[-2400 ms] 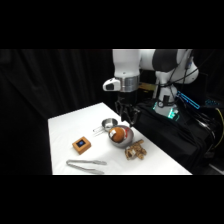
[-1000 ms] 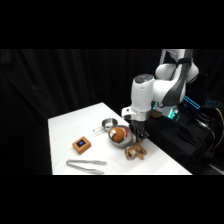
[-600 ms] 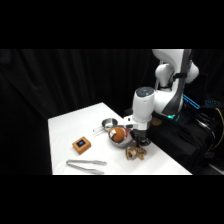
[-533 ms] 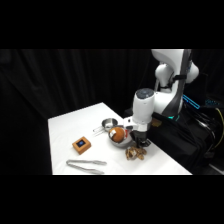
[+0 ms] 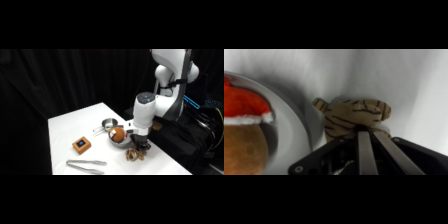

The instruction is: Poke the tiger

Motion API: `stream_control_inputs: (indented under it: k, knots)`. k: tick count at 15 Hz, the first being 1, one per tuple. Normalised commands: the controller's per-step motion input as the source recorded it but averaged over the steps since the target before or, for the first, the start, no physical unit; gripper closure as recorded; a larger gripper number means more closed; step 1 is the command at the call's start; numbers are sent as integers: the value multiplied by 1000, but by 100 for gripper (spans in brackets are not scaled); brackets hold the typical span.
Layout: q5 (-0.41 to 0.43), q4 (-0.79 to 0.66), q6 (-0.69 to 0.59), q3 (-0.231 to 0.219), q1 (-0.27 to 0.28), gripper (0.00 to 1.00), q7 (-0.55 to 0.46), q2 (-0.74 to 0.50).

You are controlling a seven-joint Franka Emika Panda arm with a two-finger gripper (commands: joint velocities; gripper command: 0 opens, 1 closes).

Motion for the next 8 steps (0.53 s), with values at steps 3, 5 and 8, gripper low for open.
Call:
stream_control_inputs:
  k: [3,5,8]
  knots:
    - [-64,-108,-356,-51,36,97,120,-429]
    - [-32,-97,-471,26,-46,96,72,-527]
    - [-27,-43,-511,80,-85,71,76,-514]
